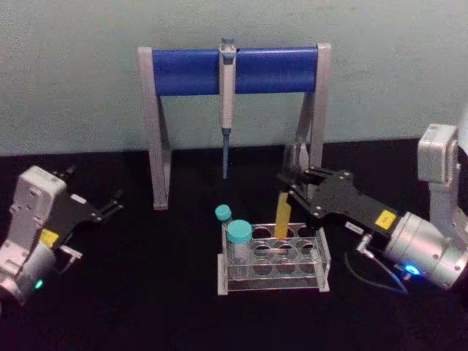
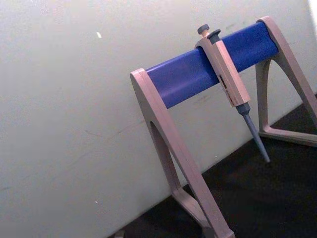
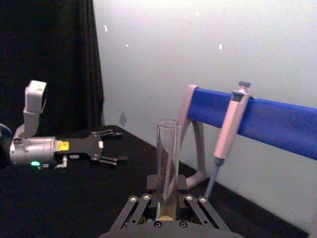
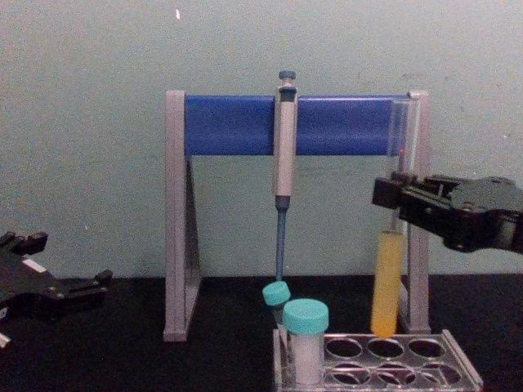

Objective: Pick up the test tube from the test tube rack, shake it, then place it back into the test tube rack.

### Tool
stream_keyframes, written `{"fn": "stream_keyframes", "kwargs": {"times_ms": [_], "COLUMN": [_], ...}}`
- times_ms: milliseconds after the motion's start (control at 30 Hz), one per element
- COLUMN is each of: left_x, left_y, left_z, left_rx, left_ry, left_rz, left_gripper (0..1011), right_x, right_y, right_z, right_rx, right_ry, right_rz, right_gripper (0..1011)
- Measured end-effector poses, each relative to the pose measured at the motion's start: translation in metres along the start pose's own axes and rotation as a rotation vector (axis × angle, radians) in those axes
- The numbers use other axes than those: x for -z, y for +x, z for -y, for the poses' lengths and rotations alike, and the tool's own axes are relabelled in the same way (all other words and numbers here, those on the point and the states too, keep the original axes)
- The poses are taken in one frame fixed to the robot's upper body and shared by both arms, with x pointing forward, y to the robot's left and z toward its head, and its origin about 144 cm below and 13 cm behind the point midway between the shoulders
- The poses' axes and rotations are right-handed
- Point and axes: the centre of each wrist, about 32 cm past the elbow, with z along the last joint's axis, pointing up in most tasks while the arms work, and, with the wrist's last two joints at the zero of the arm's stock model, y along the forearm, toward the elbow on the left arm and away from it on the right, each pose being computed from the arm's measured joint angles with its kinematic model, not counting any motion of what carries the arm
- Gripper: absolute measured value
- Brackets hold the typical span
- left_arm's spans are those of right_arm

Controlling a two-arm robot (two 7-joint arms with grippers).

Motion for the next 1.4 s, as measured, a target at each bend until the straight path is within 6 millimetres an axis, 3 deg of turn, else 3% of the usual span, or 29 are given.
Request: {"fn": "stream_keyframes", "kwargs": {"times_ms": [567, 1400], "left_x": [0.0, 0.0], "left_y": [0.0, 0.0], "left_z": [0.0, 0.0], "left_rx": [0.0, 0.0], "left_ry": [0.0, 0.0], "left_rz": [0.0, 0.0], "left_gripper": [1010, 1010], "right_x": [0.009, 0.011], "right_y": [0.023, 0.03], "right_z": [-0.034, -0.031], "right_rx": [0.025, 0.1], "right_ry": [0.035, 0.026], "right_rz": [0.02, 0.019], "right_gripper": [221, 221]}}
